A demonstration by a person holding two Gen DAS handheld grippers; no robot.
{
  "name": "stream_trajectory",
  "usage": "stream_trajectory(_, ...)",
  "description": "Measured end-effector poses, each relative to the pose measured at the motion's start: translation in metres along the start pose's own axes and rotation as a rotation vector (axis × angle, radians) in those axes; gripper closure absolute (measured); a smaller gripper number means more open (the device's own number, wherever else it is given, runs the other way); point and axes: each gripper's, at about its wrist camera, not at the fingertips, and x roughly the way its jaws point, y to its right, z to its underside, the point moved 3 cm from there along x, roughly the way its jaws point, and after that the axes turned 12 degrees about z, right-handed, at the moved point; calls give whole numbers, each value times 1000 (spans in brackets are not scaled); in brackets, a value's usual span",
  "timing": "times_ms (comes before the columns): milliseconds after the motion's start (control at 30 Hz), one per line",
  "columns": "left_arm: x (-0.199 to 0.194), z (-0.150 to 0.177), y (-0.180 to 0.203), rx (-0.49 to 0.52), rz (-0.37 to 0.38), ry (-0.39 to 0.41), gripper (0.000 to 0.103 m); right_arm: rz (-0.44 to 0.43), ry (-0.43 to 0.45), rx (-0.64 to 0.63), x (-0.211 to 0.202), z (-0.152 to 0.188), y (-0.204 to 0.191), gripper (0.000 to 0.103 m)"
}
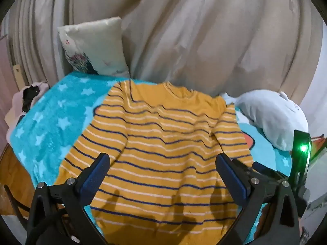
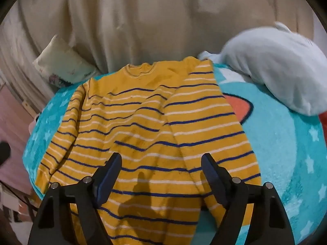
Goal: Fold small clothes
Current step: 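Move the right tool toward the sweater's sleeve and hem, then grasp the yellow striped sweater's side edge with the right tool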
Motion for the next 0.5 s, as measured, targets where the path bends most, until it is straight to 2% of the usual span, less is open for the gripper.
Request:
stream_trajectory(33,1,3,3,6,2,-6,0,-18,-13,7,1,0,9,21)
stream_trajectory(133,3,8,10,48,11,-26,0,29,-64,108,10,4,49,27)
stream_trajectory(200,3,8,8,47,6,-18,0,54,-90,159,12,11,75,29)
stream_trajectory(333,3,3,-19,-24,-72,2,1,106,-125,241,9,31,128,29)
stream_trajectory(500,3,2,-62,-140,-160,-3,1,135,-191,324,7,62,167,29)
